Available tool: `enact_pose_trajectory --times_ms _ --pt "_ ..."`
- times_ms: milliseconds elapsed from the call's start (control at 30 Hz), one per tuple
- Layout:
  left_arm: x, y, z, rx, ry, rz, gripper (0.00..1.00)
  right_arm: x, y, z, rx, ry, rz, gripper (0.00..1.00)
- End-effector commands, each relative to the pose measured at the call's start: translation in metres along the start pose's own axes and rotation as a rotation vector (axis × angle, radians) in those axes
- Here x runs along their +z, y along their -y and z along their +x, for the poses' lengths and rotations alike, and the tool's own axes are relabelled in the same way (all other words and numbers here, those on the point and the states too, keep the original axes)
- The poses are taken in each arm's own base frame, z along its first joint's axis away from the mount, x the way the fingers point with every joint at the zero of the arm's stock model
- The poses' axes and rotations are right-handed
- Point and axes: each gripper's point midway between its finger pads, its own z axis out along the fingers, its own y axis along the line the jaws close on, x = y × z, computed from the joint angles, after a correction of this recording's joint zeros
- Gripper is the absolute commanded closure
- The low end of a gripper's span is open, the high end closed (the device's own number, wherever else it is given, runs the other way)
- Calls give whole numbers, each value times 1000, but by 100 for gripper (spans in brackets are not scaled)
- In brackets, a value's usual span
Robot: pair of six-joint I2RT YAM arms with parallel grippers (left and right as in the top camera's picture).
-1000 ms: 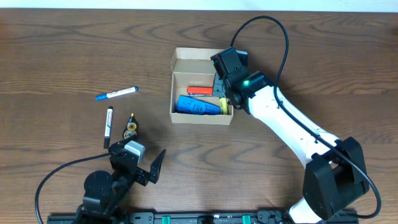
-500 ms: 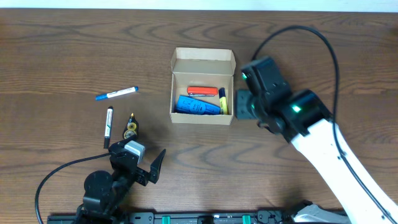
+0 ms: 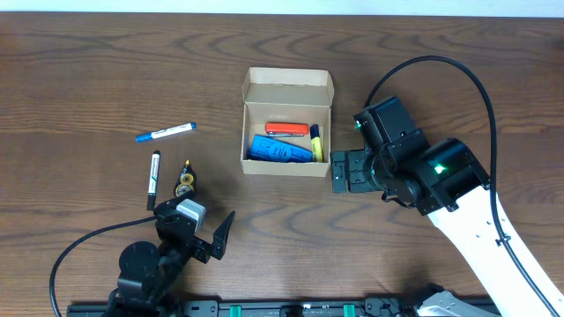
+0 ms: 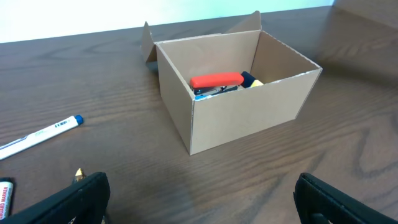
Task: Pack container
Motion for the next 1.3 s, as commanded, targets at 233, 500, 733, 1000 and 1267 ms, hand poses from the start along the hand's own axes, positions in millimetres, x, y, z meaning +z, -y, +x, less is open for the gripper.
enact_pose_trajectory --times_ms 233,500,733,1000,1267 --pt "3 3 10 -46 -21 23 5 -5 -1 -1 -13 13 -8 1" --pt "-12 7 -22 -194 15 24 4 -5 -1 -1 -13 13 -8 1" --pt "-44 -31 -64 -141 -131 -251 5 -5 -1 -1 -13 13 -8 1" --pt "-33 -57 -78 -158 -517 -383 5 -5 -1 -1 -13 13 -8 1" --pt "25 -63 -51 -202 -714 -318 5 -5 -1 -1 -13 13 -8 1"
